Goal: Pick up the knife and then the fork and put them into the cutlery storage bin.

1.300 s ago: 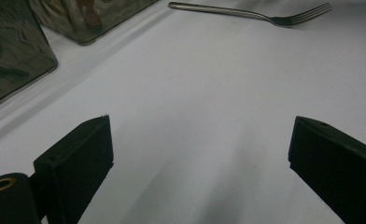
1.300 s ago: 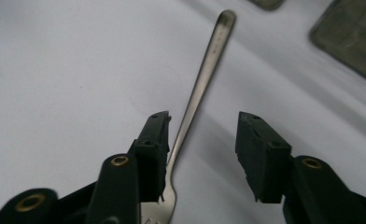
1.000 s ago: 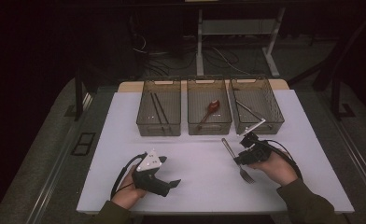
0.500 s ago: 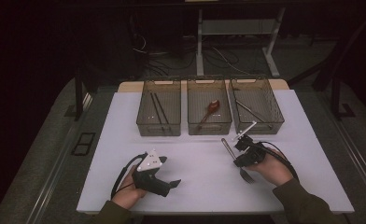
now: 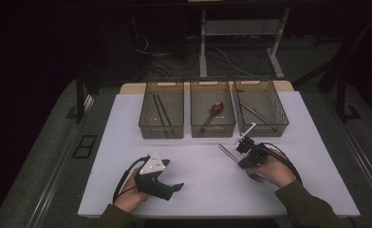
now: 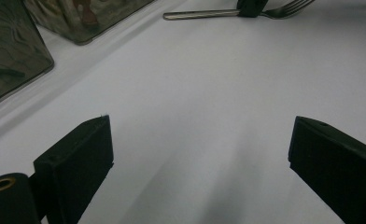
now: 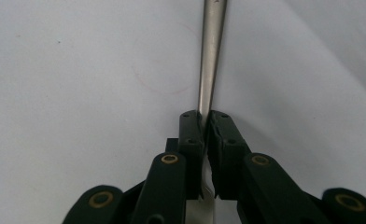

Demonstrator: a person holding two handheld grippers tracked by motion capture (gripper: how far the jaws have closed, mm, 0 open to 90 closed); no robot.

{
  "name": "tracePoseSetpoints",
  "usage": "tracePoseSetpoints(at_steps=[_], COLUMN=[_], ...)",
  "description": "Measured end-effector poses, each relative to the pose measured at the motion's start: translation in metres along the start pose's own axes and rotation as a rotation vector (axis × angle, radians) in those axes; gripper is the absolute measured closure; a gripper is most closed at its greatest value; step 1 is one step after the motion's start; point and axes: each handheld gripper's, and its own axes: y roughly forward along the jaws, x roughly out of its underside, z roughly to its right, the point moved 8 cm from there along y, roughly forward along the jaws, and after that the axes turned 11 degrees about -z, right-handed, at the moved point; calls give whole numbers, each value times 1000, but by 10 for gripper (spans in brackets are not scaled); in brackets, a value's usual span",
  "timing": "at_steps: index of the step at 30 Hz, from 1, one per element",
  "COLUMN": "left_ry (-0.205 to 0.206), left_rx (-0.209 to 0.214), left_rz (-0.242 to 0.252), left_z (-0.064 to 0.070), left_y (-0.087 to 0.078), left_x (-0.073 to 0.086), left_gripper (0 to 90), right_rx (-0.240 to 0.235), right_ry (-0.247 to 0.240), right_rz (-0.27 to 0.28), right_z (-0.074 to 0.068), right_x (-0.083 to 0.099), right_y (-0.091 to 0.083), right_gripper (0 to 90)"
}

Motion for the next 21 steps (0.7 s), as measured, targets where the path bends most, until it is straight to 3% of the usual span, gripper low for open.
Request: tracePoseSetpoints(at_steps=[7,15,21], left_ry=[-1,2,2], left_rx=[-3,-5,-6], left_rz=[5,4,2], left_z=[0,0,0], left_y=[-2,-2,-2], left_x=[-1,-1,-1], left_gripper=[58,58,58], right_rx=[-18,-100,-117], right_ry=[-12,22,42], right_rz=[17,130,184], right_z=[2,13,21], right_x=[1,4,8], right_y=[-1,-15,-25], right_gripper=[845,845,845])
